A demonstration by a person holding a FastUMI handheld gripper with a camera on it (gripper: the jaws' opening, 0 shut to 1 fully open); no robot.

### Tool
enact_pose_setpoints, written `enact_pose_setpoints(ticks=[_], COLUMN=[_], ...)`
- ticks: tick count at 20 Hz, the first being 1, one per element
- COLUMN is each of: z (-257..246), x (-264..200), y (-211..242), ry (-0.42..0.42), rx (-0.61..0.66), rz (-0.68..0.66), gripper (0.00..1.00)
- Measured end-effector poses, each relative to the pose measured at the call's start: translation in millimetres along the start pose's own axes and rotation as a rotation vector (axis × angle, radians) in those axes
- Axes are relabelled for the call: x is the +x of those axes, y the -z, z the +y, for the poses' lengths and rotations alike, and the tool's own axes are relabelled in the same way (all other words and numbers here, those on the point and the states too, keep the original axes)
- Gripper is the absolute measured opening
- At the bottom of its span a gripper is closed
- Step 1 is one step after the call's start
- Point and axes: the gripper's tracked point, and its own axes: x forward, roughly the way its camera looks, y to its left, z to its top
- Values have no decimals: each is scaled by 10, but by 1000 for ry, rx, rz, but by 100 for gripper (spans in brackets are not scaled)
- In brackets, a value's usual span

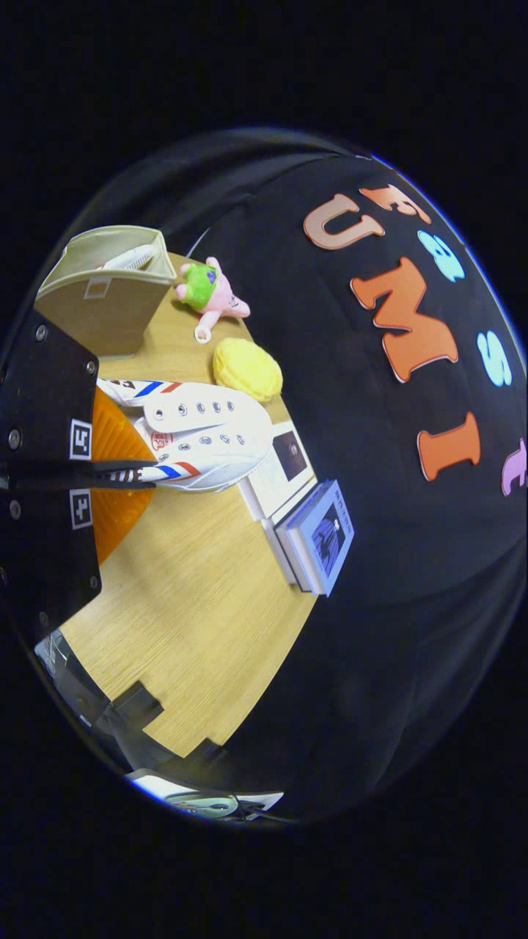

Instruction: Open the storage box then place both shoes into the box .Put the left shoe in first, then the right shoe, with the right side of both shoes facing outward in a uniform manner.

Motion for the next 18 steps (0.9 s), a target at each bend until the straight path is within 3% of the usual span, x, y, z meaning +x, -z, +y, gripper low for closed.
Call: enact_pose_setpoints(ticks=[4, 10, 18], z=[754, 1727, 2247], x=[-151, -241, -177], y=[8, 371, 893], ry=[-118, -257, -279], rx=[-43, -88, -211], rz=[0, 54, 97], gripper=[0, 0, 0])
